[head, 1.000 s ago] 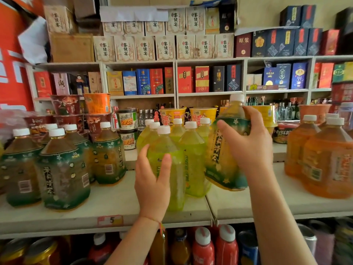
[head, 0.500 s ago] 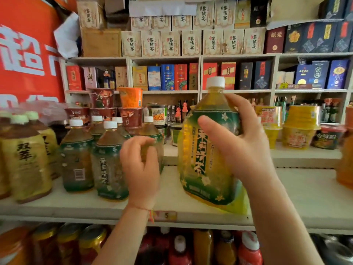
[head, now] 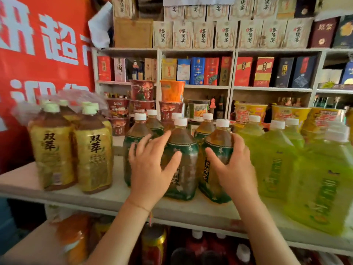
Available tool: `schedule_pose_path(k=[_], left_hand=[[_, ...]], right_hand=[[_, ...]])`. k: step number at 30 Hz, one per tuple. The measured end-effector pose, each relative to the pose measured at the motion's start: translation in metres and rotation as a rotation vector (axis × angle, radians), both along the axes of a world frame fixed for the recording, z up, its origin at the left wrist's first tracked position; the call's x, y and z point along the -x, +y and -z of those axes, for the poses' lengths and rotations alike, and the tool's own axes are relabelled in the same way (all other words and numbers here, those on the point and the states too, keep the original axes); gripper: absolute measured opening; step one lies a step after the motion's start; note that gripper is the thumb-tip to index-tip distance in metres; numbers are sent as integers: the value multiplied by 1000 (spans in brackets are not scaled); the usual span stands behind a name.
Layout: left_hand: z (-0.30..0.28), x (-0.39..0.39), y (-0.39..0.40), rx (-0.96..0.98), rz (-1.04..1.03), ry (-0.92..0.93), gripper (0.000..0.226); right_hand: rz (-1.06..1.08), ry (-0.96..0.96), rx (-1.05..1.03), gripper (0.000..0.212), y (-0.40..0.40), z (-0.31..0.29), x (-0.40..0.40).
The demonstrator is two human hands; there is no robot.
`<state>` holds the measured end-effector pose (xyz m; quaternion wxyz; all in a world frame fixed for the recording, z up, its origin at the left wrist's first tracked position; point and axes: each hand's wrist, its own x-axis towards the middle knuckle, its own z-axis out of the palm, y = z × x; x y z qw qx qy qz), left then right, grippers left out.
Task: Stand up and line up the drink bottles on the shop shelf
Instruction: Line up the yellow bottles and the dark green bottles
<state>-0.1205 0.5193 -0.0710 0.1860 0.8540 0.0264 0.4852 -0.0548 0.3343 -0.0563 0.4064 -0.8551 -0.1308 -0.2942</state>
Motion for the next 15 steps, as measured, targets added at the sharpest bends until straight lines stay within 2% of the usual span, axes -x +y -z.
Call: schedule_pose_path(k=[3, 5, 9, 11, 13, 15], left_hand=[[8, 6, 20, -9, 15, -35, 52], [11, 13, 31, 73, 27, -29, 58], [10, 9, 63, 504, 244, 199, 96], [8, 4, 75, 641, 308, 249, 103], [10, 2, 76, 652, 336, 269, 99], [15, 1, 69, 582, 351, 283, 94]], right_hand=[[65, 17, 30, 89, 4, 1, 0], [87, 30, 35, 92, 6, 2, 3], [95, 40, 0, 96, 14, 0, 11], [84, 35, -25, 95, 17, -1, 14], [74, 31, -44, 95, 19, -1, 18], [73, 28, -53, 93, 21, 0, 19]])
